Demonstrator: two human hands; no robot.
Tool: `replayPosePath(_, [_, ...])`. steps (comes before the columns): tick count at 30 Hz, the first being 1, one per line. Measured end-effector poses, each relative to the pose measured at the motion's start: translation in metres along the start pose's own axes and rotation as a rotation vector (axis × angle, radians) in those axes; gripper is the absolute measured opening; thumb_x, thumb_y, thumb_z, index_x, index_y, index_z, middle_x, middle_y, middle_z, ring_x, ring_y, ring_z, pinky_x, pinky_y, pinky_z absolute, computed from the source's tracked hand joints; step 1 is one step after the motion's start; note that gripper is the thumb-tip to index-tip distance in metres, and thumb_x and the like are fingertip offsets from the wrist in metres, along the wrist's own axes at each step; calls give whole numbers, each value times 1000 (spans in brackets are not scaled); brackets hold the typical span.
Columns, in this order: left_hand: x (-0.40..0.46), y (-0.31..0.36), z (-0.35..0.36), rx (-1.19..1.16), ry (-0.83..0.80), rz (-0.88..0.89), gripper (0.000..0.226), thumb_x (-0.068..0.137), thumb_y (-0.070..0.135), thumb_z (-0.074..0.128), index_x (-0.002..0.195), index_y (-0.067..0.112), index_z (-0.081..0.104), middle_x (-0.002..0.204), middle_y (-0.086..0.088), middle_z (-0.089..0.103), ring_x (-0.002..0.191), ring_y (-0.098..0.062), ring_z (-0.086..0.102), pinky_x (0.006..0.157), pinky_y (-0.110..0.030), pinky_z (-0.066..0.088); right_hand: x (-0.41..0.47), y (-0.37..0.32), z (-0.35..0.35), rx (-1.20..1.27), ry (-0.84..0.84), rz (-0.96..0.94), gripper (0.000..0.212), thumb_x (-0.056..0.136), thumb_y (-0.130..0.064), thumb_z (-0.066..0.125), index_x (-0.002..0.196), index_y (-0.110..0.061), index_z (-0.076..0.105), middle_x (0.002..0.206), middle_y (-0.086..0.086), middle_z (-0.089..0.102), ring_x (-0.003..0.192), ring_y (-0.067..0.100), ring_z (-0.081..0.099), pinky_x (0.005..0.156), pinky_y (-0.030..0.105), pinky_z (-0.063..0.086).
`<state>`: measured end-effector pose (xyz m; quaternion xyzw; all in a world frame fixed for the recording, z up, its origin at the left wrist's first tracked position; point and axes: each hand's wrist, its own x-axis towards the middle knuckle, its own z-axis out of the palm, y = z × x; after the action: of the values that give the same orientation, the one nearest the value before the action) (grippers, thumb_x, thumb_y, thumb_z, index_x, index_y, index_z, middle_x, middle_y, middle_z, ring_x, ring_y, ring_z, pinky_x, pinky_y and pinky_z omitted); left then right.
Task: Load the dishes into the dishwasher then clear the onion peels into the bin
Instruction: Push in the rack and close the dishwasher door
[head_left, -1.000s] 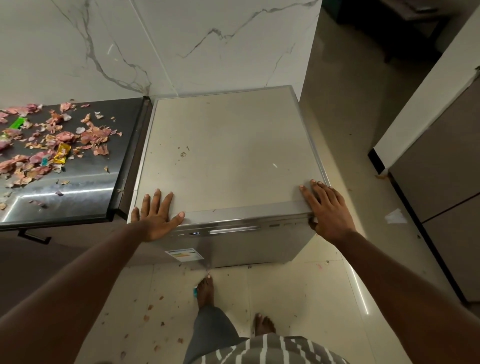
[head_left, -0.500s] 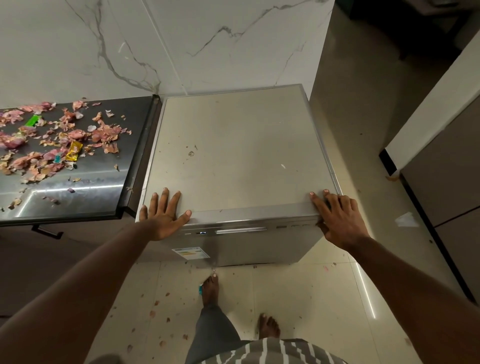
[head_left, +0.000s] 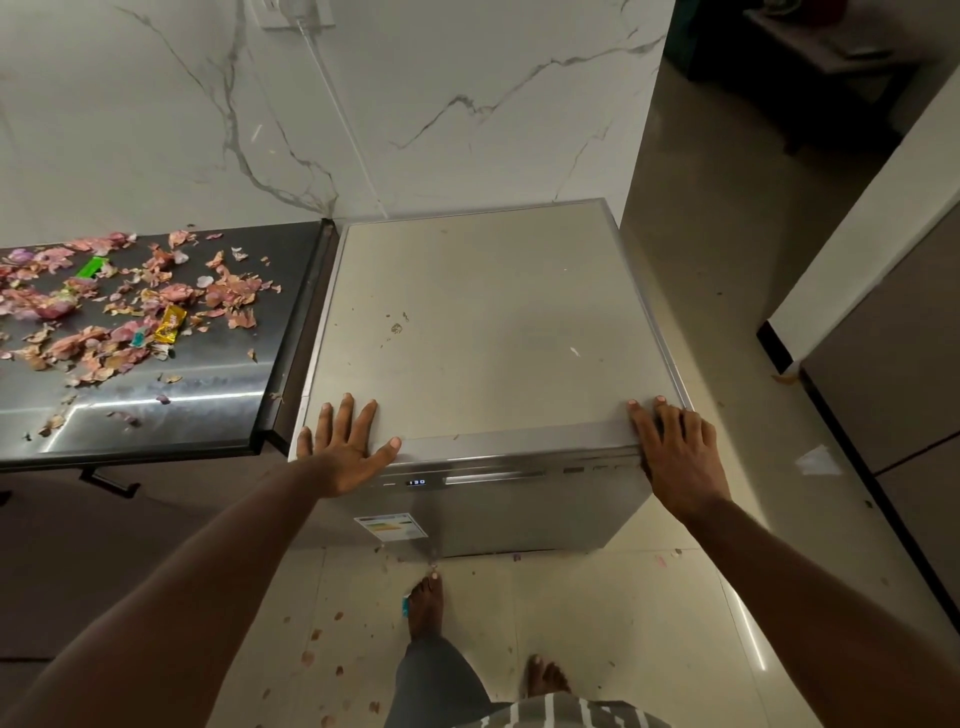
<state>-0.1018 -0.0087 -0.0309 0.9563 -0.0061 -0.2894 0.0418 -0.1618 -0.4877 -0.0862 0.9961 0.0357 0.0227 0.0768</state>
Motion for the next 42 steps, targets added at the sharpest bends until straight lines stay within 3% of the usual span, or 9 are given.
replayPosePath(6, [1, -3, 1, 43, 22, 4, 100, 85, 92, 15, 160, 39, -23, 167, -2, -37, 154, -33, -30, 125, -61, -8, 5, -3, -9, 49, 14, 6, 107, 70, -76, 76, 152, -17, 41, 140, 16, 47, 121, 36, 46, 104, 54, 45])
replayPosePath(10, [-4, 4, 1, 20, 316, 62, 84, 93, 81, 34, 158, 29, 26, 168, -11, 15, 154, -40, 11, 120, -63, 16, 20, -1, -28, 103, 123, -44, 83, 81, -94, 39, 120, -22, 51, 111, 3, 50, 100, 24, 45, 91, 44, 44])
replayPosePath(13, [2, 7, 1, 45, 542, 93, 62, 93, 76, 43, 129, 26, 50, 136, -10, 46, 127, -33, 39, 104, -53, 37, 32, -3, -36, 199, 149, -41, 67, 93, -86, 31, 104, -23, 52, 103, 0, 51, 95, 22, 48, 86, 43, 47])
replayPosePath(20, [16, 4, 5, -176, 729, 238, 34, 90, 45, 74, 94, 21, 50, 95, 3, 42, 72, -17, 50, 58, -32, 43, 58, -19, -50, 292, 142, 32, 59, 104, -66, 30, 71, -22, 51, 78, 1, 56, 78, 28, 60, 66, 35, 45])
replayPosePath(25, [26, 1, 7, -78, 760, 324, 25, 92, 43, 49, 74, 26, 43, 77, 8, 43, 74, -18, 45, 56, -31, 32, 72, -25, -45, 284, 45, 133, 65, 102, -66, 29, 61, -19, 44, 64, -5, 54, 66, 25, 55, 60, 33, 42])
replayPosePath(29, [32, 1, 7, -135, 768, 280, 35, 91, 40, 48, 63, 21, 36, 60, 8, 44, 68, -20, 42, 54, -32, 30, 74, -18, -40, 312, 73, 100, 58, 104, -58, 38, 63, -18, 44, 63, -5, 52, 66, 23, 54, 60, 32, 45])
replayPosePath(37, [30, -1, 9, -175, 730, 228, 30, 95, 41, 50, 71, 25, 43, 61, 10, 47, 68, -16, 42, 57, -32, 34, 75, -23, -36, 360, 119, 102, 48, 103, -50, 44, 65, -21, 41, 62, -6, 52, 65, 23, 55, 58, 31, 44])
replayPosePath(39, [27, 0, 10, -253, 709, 197, 15, 98, 40, 59, 96, 25, 54, 63, 10, 51, 68, -15, 49, 61, -34, 40, 74, -25, -36, 407, 110, 123, 35, 102, -53, 45, 80, -26, 47, 66, -9, 57, 64, 20, 56, 61, 31, 46])
replayPosePath(42, [23, 4, 7, -314, 693, 212, 42, 96, 38, 67, 130, 20, 50, 64, 8, 51, 65, -12, 53, 62, -34, 43, 71, -26, -36, 473, 125, 147, 32, 100, -53, 50, 117, -26, 45, 70, -6, 62, 64, 20, 62, 66, 33, 53])
